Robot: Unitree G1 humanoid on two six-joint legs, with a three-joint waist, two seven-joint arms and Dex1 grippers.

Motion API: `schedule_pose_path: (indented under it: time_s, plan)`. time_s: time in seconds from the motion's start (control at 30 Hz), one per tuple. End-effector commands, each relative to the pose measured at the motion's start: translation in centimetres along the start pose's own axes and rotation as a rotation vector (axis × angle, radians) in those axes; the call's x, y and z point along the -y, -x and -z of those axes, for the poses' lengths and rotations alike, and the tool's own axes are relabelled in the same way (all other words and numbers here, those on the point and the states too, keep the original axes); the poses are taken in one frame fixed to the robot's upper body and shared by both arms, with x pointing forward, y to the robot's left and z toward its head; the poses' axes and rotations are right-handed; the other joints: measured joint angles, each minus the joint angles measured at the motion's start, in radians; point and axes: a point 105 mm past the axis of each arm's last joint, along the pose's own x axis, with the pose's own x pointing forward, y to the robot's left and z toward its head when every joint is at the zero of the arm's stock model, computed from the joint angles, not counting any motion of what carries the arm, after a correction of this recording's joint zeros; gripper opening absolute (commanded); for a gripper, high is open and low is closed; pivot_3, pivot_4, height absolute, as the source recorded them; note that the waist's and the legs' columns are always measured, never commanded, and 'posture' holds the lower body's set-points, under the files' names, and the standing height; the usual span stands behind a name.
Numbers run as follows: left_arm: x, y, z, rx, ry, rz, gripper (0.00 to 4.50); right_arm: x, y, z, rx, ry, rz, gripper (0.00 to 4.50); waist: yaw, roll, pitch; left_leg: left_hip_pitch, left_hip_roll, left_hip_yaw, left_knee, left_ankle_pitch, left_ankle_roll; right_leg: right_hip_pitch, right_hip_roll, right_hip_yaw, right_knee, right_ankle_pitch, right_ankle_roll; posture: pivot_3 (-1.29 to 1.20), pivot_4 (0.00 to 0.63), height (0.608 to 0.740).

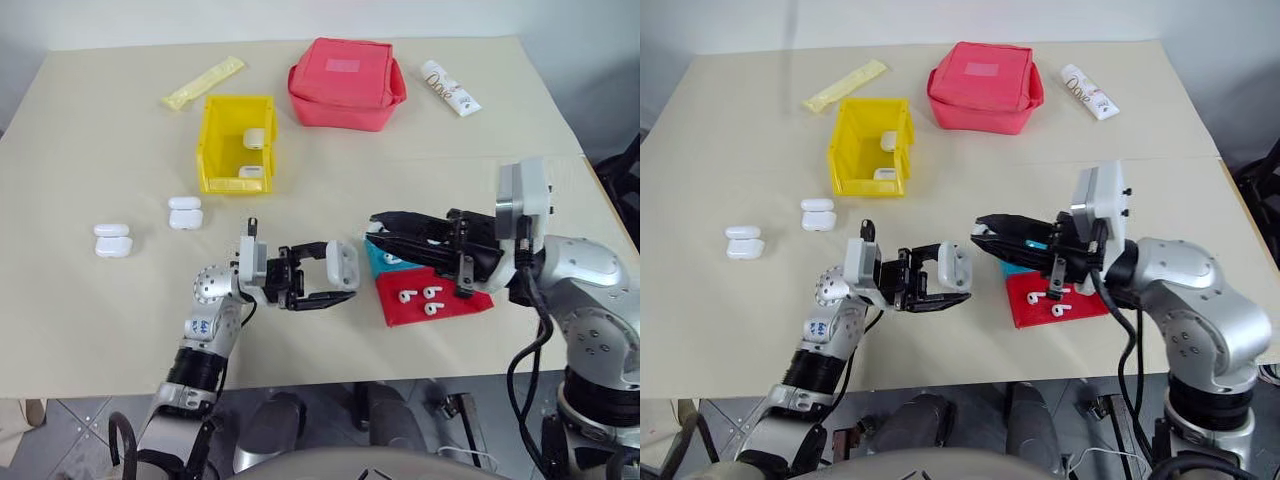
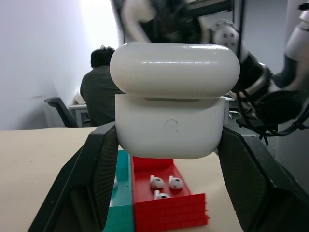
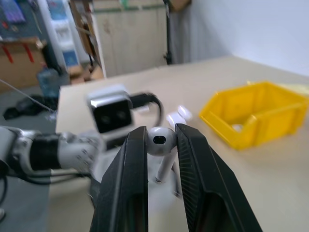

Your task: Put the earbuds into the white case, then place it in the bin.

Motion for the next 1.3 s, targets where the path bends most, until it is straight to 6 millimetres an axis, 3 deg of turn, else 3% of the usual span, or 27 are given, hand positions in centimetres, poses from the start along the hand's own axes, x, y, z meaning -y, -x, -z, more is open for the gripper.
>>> schedule_pose_path:
  time_s: [0.03,0.33,0.6,0.83,1.3]
  plan:
    - [-0.9,-0.4,-1.1,0.033,-0.034,0.004,2.74,0.0,-0.3,-0.1,0.033,0.034,0.009,0.47,0.000,0.000,0.000,0.000,0.000,0.000,0.000,0.000,0.000,0.000,0.000,0.000,0.000,0.000,0.000,0.00,0.150,0.740]
    - [-1.0,-1.5,-2.9,0.071,-0.051,0.081,2.74,0.9,-1.0,1.5,0.052,0.066,0.030,0.47,-0.008,0.000,0.000,0.000,0.000,0.000,0.000,0.000,0.000,0.000,0.005,0.000,0.000,0.000,0.000,0.00,0.150,0.740]
    - [-0.9,-1.6,-2.9,0.058,-0.042,0.104,2.74,1.1,-1.7,1.8,0.073,0.086,0.009,0.47,-0.021,0.000,0.000,0.000,0.001,0.000,0.000,0.000,0.000,0.000,0.006,0.001,0.000,0.000,0.000,0.00,0.150,0.740]
    - [-2.1,-2.0,-3.6,0.093,-0.067,0.075,2.74,0.5,-1.2,4.1,-0.023,0.070,-0.048,0.47,-0.021,0.000,0.000,0.000,0.000,0.000,0.000,0.000,0.000,0.000,0.006,0.001,0.000,0.000,0.000,0.00,0.150,0.740]
    - [-2.7,-2.1,-3.2,0.100,-0.097,0.062,2.74,1.3,0.0,4.0,-0.116,0.051,-0.092,0.47,-0.021,0.000,0.000,0.000,0.001,0.000,0.000,0.000,0.000,0.000,0.006,0.001,0.000,0.000,0.000,0.00,0.150,0.740]
